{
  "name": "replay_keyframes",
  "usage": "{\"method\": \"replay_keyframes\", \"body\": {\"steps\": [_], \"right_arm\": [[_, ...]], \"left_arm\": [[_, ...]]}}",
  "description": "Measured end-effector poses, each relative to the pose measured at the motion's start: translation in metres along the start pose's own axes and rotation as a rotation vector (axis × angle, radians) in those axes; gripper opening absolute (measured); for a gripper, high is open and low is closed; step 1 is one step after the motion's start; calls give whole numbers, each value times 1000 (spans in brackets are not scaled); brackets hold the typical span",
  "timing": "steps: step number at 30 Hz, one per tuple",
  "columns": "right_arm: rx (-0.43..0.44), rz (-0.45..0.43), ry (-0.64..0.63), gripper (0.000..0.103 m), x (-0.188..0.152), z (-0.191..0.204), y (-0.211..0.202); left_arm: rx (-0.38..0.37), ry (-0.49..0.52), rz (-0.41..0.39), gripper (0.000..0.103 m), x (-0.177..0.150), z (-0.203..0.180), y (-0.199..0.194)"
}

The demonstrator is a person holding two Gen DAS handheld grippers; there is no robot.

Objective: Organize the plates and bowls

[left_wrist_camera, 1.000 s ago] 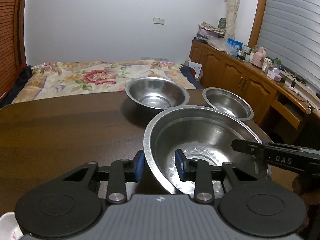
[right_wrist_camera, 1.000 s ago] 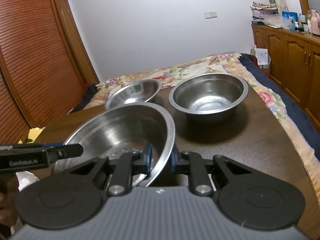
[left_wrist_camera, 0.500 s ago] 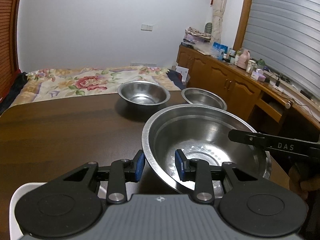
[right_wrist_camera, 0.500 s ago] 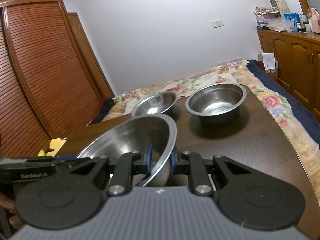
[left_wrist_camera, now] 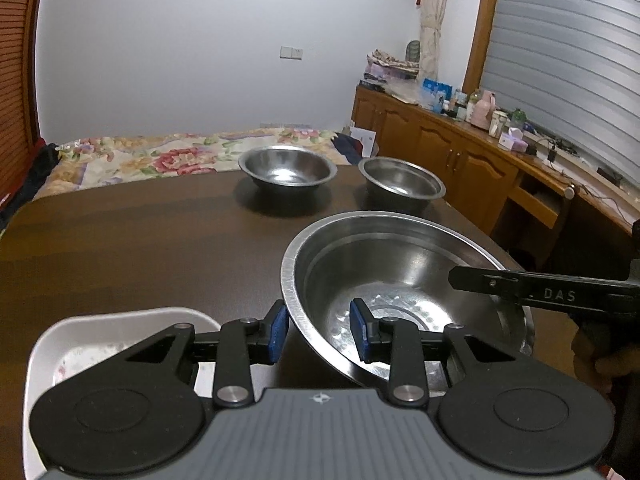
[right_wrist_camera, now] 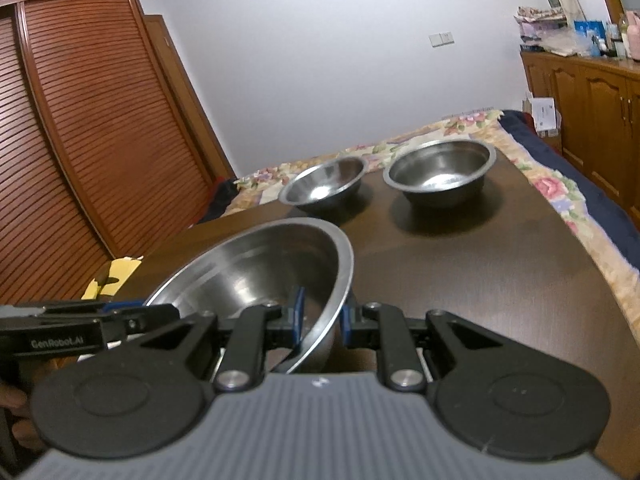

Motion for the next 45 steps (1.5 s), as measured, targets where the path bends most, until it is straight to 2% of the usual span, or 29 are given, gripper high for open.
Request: {"method": "replay_keyframes", "body": {"steps": [15,31,45], "right_arm": [[-9,11,15,20,-14,-5,-6],[-7,20,11,20,-21,-8,-9],[-29,13,-35,22,-21,-2,-10]], "left_arm": [[-5,18,24,34,-13,-8,0],[-22,10,11,34,-19,-5,0],[15,8,-17,58,-18,0,-7]]}}
Point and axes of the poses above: each gripper's, at about its wrist camera, not at the fingertips, and y roughly the way its jaws point, z to its left, x to its top, the point moved 4 cm from there along y, roughly the way its jaws point, and after that the axes turned 15 degrees about y, right-handed, at the moved point
